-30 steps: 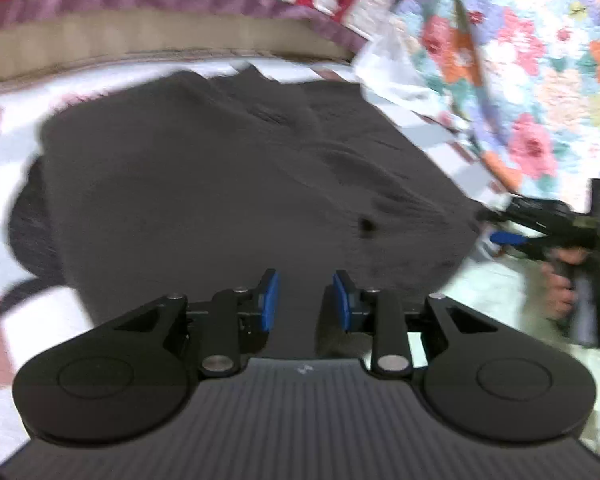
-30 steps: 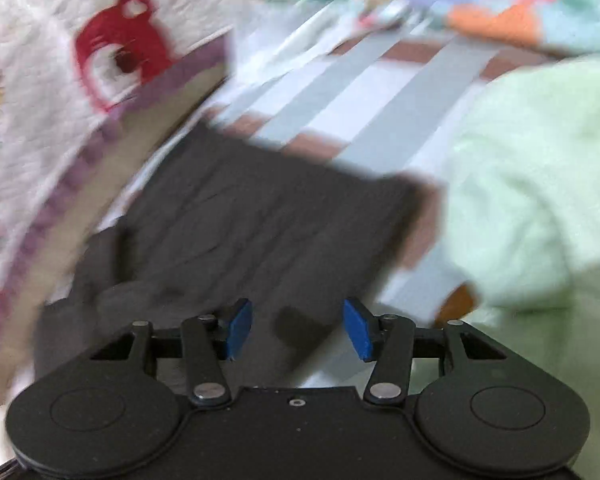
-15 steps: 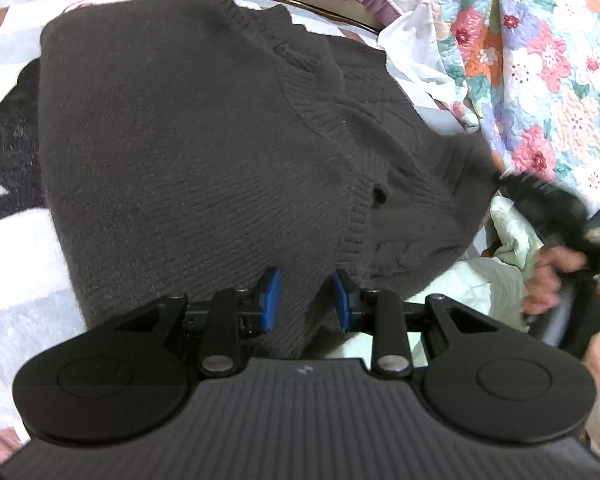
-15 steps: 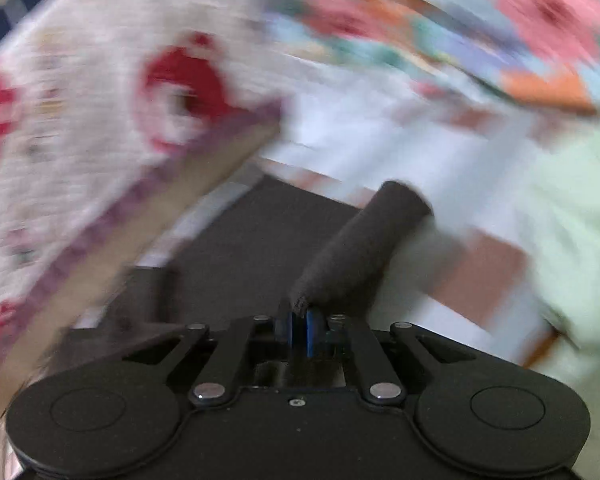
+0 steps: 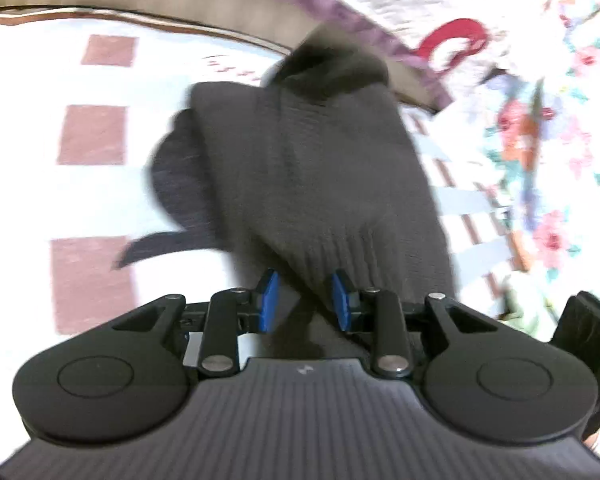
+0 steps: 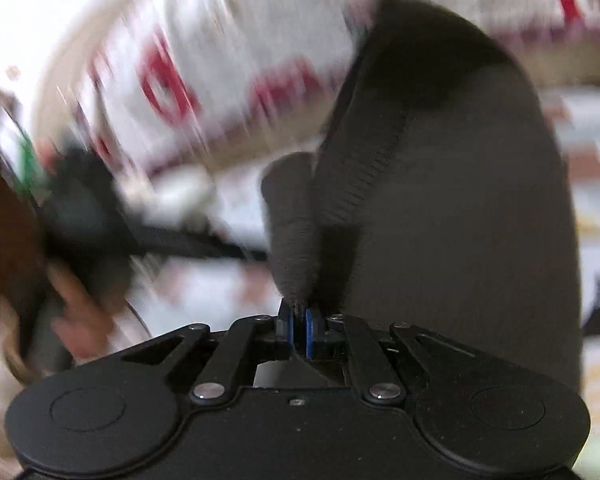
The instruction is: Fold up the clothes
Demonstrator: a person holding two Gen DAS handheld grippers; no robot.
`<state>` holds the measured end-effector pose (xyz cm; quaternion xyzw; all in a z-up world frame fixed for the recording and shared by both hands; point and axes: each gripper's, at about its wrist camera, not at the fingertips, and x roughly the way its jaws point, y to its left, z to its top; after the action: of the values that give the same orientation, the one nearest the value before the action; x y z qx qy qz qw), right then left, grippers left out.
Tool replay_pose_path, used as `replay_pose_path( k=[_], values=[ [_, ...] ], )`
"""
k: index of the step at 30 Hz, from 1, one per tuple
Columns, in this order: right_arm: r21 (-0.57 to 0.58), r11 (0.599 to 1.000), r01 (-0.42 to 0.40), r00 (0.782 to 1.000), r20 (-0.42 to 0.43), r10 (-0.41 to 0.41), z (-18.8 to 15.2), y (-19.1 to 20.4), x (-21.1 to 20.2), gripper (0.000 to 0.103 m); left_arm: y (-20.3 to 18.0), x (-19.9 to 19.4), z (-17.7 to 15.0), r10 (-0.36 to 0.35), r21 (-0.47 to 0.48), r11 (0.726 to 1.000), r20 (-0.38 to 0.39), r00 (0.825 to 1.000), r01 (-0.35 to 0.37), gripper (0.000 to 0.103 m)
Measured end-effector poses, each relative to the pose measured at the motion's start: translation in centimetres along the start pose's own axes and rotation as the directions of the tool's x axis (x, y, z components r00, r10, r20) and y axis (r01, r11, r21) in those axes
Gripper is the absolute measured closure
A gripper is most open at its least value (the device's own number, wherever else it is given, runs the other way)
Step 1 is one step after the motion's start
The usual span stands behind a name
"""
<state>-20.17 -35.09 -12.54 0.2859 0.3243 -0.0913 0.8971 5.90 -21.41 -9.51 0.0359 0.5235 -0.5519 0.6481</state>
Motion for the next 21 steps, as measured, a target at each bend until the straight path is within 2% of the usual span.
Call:
replay_pose_path(
  k=[3,7,14,16,19,21],
  values=[
    [0.025,0.999,0.030,0.999,-0.031,-0.029,-1.0,-1.4,0.4,0.095,0.5,0.2,0.1,-0.027,-0.035,0.999,-0.006,1.000,0.026,0.075],
    [-0.062,0.997,0.045,0.997,-0.060,-0.049,-1.1,-0.7,0.3,0.095,0.0,0.6,0.0,-0.088,-0.046,0.995,-0.002,0.996,0.088,0.072],
    [-0.206,0.978,0.043,0.991,-0.113,-0.068,-1.1,0.2,-0.1,0.095,1.3,1.0,0.6,-0.180,-0.138,0.972,0.077,0.981,0.189,0.066],
    [-0.222,0.974,0.030,0.990,-0.129,-0.060,-1.2,-0.1,-0.3,0.095,1.1,1.8,0.7,-0.215,-0.103,0.970,0.079,0.973,0.222,0.061],
    [-0.239,0.971,0.021,0.988,-0.141,-0.056,-1.4,-0.3,-0.6,0.095,0.3,3.5,0.7,-0.205,-0.071,0.975,0.049,0.977,0.208,0.058],
    [-0.249,0.968,0.015,0.987,-0.149,-0.053,-1.5,-0.4,-0.8,0.095,0.1,4.5,0.8,-0.214,-0.071,0.973,0.059,0.975,0.218,0.056]
  ],
)
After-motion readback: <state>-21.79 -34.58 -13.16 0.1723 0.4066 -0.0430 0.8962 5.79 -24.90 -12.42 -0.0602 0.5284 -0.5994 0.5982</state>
